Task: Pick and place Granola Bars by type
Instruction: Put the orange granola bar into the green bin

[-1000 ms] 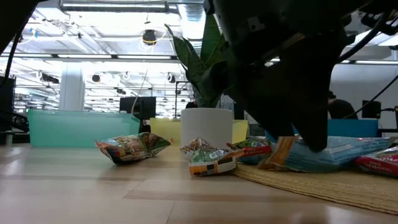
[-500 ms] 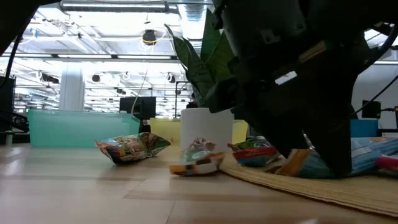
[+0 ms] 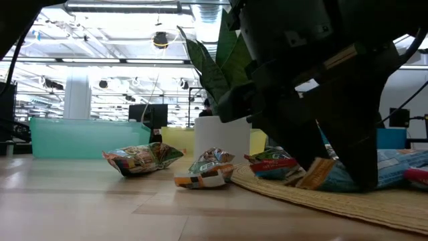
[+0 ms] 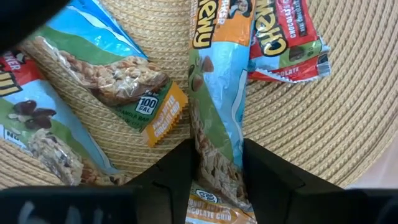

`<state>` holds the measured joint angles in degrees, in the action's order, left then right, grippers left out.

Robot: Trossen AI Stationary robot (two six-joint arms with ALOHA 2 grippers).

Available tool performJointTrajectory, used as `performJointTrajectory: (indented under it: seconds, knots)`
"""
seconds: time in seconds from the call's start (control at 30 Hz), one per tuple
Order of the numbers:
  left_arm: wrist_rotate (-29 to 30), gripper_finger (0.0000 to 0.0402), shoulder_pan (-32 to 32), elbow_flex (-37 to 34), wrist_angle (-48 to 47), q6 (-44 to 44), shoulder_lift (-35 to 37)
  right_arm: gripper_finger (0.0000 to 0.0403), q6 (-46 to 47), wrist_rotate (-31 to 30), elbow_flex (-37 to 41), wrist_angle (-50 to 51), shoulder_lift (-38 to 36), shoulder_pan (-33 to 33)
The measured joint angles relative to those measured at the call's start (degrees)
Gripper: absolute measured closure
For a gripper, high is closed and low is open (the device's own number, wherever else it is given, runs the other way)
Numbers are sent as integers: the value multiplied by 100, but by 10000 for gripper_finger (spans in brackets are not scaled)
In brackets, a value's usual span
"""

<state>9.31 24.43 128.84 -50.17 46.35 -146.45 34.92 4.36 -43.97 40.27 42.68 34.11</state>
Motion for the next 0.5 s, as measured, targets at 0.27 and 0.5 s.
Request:
performJointTrajectory:
  seconds: [0.27, 0.5]
  knots:
    - [-144, 332, 4, 180, -33, 94, -23, 234, -88, 2, 0, 0, 2, 0]
    - [-158, 337, 22, 423, -24, 159, -33, 234, -203, 2, 0, 0, 2, 0]
